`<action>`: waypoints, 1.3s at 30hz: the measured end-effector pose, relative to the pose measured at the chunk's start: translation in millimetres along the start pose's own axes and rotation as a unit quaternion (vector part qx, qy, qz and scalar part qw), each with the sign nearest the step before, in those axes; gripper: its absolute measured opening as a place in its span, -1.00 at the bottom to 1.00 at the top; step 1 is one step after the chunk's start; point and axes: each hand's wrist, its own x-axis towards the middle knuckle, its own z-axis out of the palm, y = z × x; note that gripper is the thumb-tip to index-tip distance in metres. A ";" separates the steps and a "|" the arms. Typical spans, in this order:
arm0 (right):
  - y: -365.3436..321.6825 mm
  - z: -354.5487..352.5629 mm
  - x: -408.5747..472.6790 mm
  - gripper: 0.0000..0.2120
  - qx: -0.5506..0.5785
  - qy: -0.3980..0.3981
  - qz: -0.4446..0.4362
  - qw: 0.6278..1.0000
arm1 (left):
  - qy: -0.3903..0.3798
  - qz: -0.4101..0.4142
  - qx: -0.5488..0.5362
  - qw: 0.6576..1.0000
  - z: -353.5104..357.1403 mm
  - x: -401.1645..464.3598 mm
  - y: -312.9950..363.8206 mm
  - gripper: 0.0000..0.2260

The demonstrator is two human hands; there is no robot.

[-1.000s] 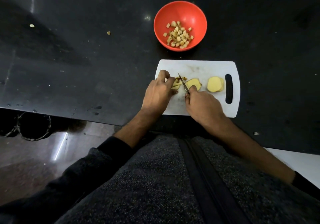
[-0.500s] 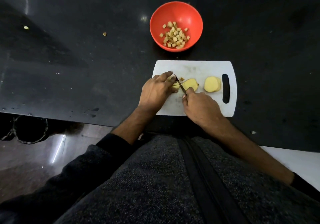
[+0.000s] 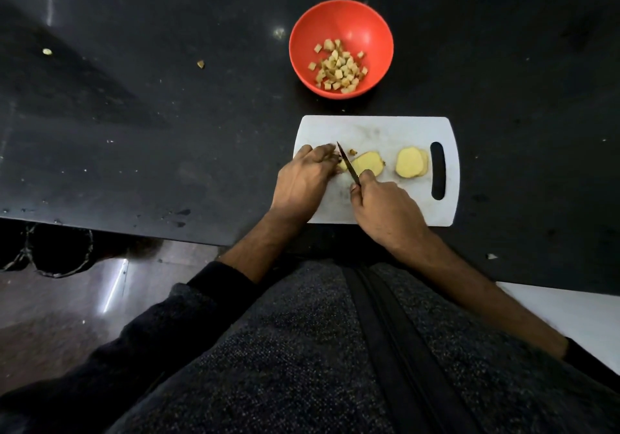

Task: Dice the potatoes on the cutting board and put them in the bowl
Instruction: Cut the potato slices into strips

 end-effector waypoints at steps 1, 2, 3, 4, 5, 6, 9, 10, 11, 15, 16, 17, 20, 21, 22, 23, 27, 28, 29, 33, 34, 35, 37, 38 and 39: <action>-0.6 1.8 0.5 -0.73 0.007 -0.004 0.002 1.000 | -0.016 -0.020 -0.013 1.000 0.0 0.9 1.3 -0.77; -1.4 3.2 0.8 -0.73 0.012 -0.005 0.003 1.000 | -0.027 -0.035 -0.023 0.999 -0.5 1.6 2.8 -0.77; -2.5 4.2 0.8 -0.73 0.015 -0.002 0.003 1.000 | -0.032 -0.045 -0.031 0.998 -1.0 2.3 4.2 -0.76; -4.0 5.0 0.5 -0.72 0.017 0.002 0.001 1.000 | -0.033 -0.050 -0.034 0.998 -1.8 3.2 5.6 -0.77; -5.7 5.1 -0.2 -0.71 0.017 0.004 0.000 1.000 | -0.032 -0.052 -0.035 0.998 -2.8 3.9 6.8 -0.77; -7.9 5.5 -1.1 -0.71 0.018 0.004 -0.002 1.000 | -0.032 -0.051 -0.033 0.998 -3.5 4.4 7.4 -0.78; -13.1 6.1 -3.5 -0.72 0.031 -0.008 -0.006 0.999 | -0.036 -0.052 -0.026 0.998 -2.3 5.0 8.1 -0.82; -14.3 6.2 -3.8 -0.73 0.035 -0.012 -0.007 0.999 | -0.037 -0.054 -0.023 0.998 -1.9 4.9 8.4 -0.83; -15.0 6.3 -4.1 -0.74 0.038 -0.014 -0.009 0.999 | -0.037 -0.055 -0.020 0.998 -1.7 4.6 8.8 -0.83; -14.5 4.8 -4.5 -0.72 0.045 -0.014 -0.013 0.999 | -0.030 -0.050 -0.017 0.998 -5.1 3.6 11.1 -0.85; -13.9 4.5 -4.2 -0.71 0.047 -0.015 -0.012 0.999 | -0.027 -0.047 -0.013 0.998 -6.1 3.2 11.6 -0.86; -13.4 4.1 -3.9 -0.72 0.047 -0.015 -0.011 0.999 | -0.026 -0.046 -0.011 0.999 -7.0 2.9 12.3 -0.86; -13.4 3.9 -4.3 -0.75 0.035 -0.009 -0.010 0.999 | -0.027 -0.046 0.001 0.999 -8.5 1.9 13.1 -0.86; -13.4 3.8 -4.7 -0.77 0.029 -0.007 -0.011 1.000 | -0.027 -0.047 0.003 0.998 -9.2 1.7 13.4 -0.86; -13.3 3.8 -5.1 -0.79 0.022 -0.007 -0.013 1.000 | -0.029 -0.049 0.007 0.998 -9.6 1.5 13.9 -0.86; -13.2 3.8 -5.5 -0.80 0.017 -0.008 -0.015 1.000 | -0.033 -0.050 0.012 0.998 -10.5 1.3 15.0 -0.86; -12.5 4.4 -6.7 -0.81 0.014 -0.016 -0.016 1.000 | -0.040 -0.052 0.011 0.998 -16.7 0.9 19.9 -0.87; -12.4 4.7 -7.0 -0.82 0.013 -0.017 -0.017 1.000 | -0.041 -0.052 0.010 0.998 -18.5 1.0 20.9 -0.88; -12.3 4.7 -7.3 -0.82 0.009 -0.017 -0.019 1.000 | -0.041 -0.054 0.006 0.998 -20.5 0.8 22.1 -0.88; -12.2 6.2 -8.0 -0.77 -0.026 -0.023 -0.019 0.999 | -0.047 -0.057 0.000 0.997 -26.6 -0.3 27.1 -0.86; -11.7 7.4 -8.1 -0.77 -0.030 -0.024 -0.020 0.999 | -0.054 -0.057 0.004 0.997 -26.8 -0.1 27.6 -0.86; -11.2 8.6 -8.1 -0.78 -0.028 -0.024 -0.020 0.999 | -0.061 -0.060 0.007 0.996 -26.6 0.4 27.8 -0.85; -11.1 10.3 -8.0 -0.81 -0.009 -0.026 -0.020 0.999 | -0.070 -0.070 0.012 0.995 -25.5 1.3 27.4 -0.84; -11.3 10.6 -7.6 -0.82 0.005 -0.030 -0.017 0.999 | -0.070 -0.072 0.014 0.995 -25.1 1.5 27.4 -0.83; -11.7 10.1 -6.6 -0.83 0.022 -0.033 -0.013 0.999 | -0.068 -0.072 0.015 0.995 -25.4 1.9 27.7 -0.82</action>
